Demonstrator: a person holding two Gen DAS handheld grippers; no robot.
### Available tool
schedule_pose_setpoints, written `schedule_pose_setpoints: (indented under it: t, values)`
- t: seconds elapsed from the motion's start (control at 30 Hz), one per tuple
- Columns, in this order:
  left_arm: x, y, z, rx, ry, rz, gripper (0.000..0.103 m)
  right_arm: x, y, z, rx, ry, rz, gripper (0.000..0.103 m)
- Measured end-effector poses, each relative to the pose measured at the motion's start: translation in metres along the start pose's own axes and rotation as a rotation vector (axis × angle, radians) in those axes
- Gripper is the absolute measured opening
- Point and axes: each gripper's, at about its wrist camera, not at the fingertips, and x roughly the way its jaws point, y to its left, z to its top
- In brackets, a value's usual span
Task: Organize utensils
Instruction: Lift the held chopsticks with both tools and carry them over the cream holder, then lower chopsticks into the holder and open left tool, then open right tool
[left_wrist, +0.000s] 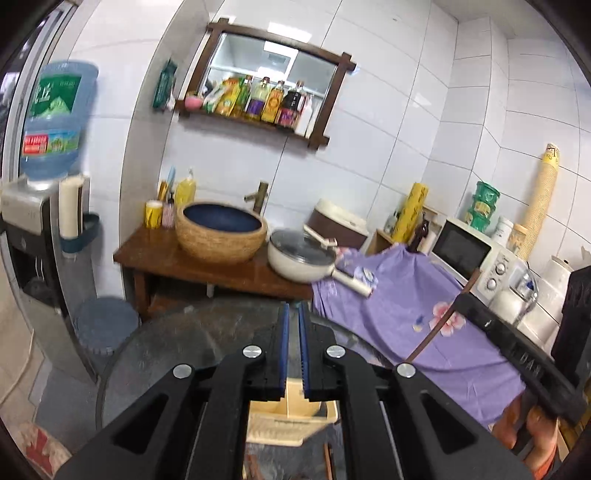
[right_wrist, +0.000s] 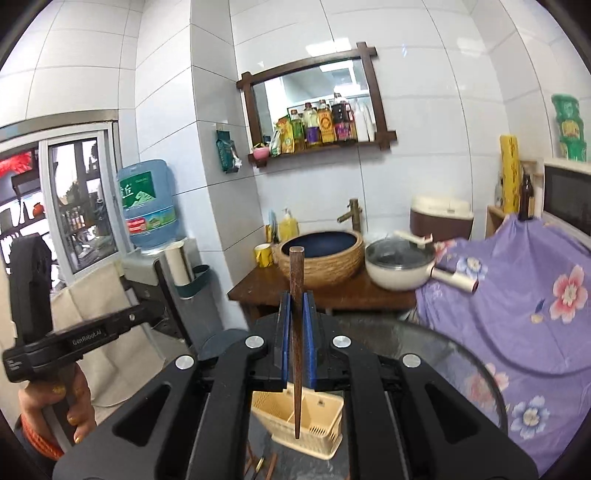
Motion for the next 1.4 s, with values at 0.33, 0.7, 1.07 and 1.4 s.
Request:
schedule_pose_setpoints:
  t: [0.33,0.7,1.07,1.4]
  values:
    - [0.032,0.054,-0.030,-0.067,0.101,0.088,0.005,0.040,0.003,-0.026,-0.010,0.020,-0.026,0.008]
    - [0.030,0.083,-0.036,-0.084,0.066,0.132,0.005,0.065,0.009,-0.016,-0.024,-0.039,-0.065,0.008]
    - [0.054,0.094,-0.101,-0.020,0.131,0.178,0.027,0.115,-0.005,-0.101,-0.008,0.108,-0.081,0.008]
    - [0.072,0.123,-0.154,-0.061,0.239,0.206,0.049,0.123,-0.018,-0.126,-0.008,0.127,-0.096,0.008]
